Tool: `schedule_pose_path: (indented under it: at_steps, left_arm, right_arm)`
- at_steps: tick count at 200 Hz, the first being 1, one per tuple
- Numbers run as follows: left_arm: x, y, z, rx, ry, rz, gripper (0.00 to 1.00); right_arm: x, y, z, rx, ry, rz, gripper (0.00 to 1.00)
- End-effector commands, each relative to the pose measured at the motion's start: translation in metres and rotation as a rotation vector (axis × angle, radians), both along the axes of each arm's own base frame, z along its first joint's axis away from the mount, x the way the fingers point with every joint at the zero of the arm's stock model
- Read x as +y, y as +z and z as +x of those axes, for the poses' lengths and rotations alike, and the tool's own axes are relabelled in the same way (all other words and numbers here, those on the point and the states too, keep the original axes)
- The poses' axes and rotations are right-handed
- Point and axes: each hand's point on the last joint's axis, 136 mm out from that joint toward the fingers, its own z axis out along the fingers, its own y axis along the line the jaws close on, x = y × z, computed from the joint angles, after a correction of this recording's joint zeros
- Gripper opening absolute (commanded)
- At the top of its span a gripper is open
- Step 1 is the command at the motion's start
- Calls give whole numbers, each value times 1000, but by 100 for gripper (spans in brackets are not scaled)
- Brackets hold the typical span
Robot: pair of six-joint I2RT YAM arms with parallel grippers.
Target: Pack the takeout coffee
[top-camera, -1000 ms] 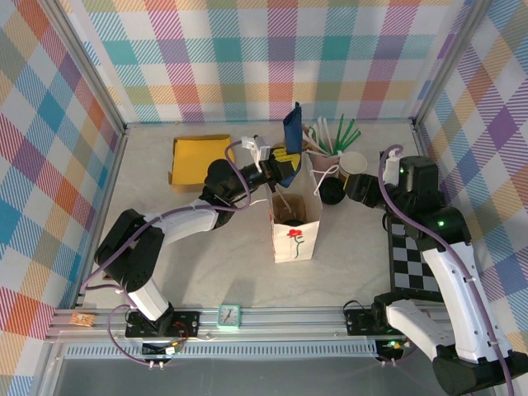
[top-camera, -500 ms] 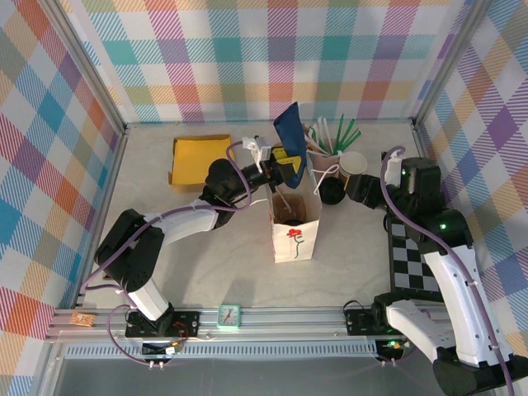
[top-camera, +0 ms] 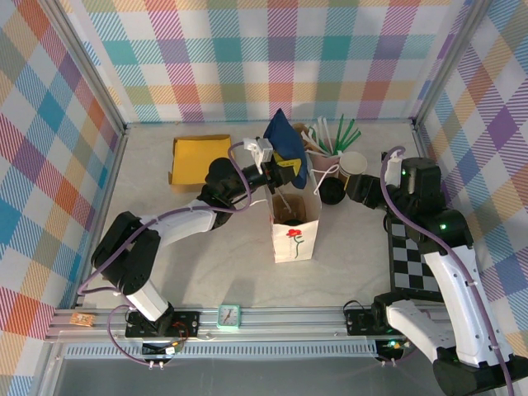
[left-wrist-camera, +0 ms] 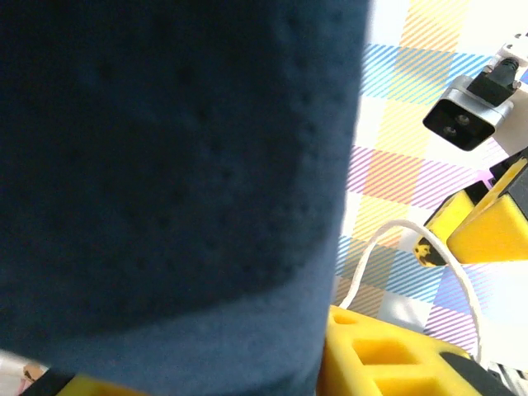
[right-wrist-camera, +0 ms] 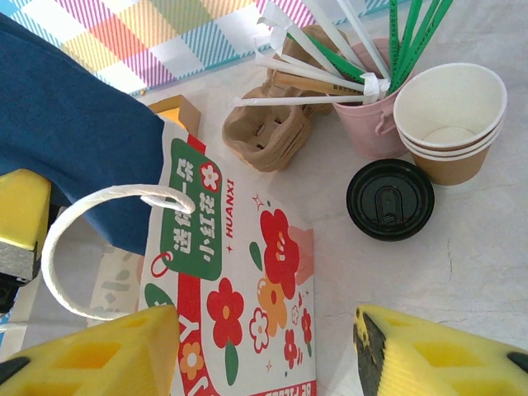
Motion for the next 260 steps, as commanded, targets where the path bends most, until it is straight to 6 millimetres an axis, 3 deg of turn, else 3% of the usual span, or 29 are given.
schedule_pose_path:
  at_steps: [1, 138, 179, 260]
  left_arm:
    - [7, 15, -8, -62, 26, 11, 36]
    - [18, 6, -7, -66, 100, 84, 47]
    - [20, 6, -7, -61, 111, 97, 53]
    - [26, 17, -9, -82, 137, 102, 59]
  right_arm:
    - [1, 4, -1, -15, 3, 21, 59]
    - [3, 7, 0, -15, 9, 29, 59]
    - [4, 9, 2, -16, 12, 30, 63]
    - [4, 9, 0, -19, 14, 31, 63]
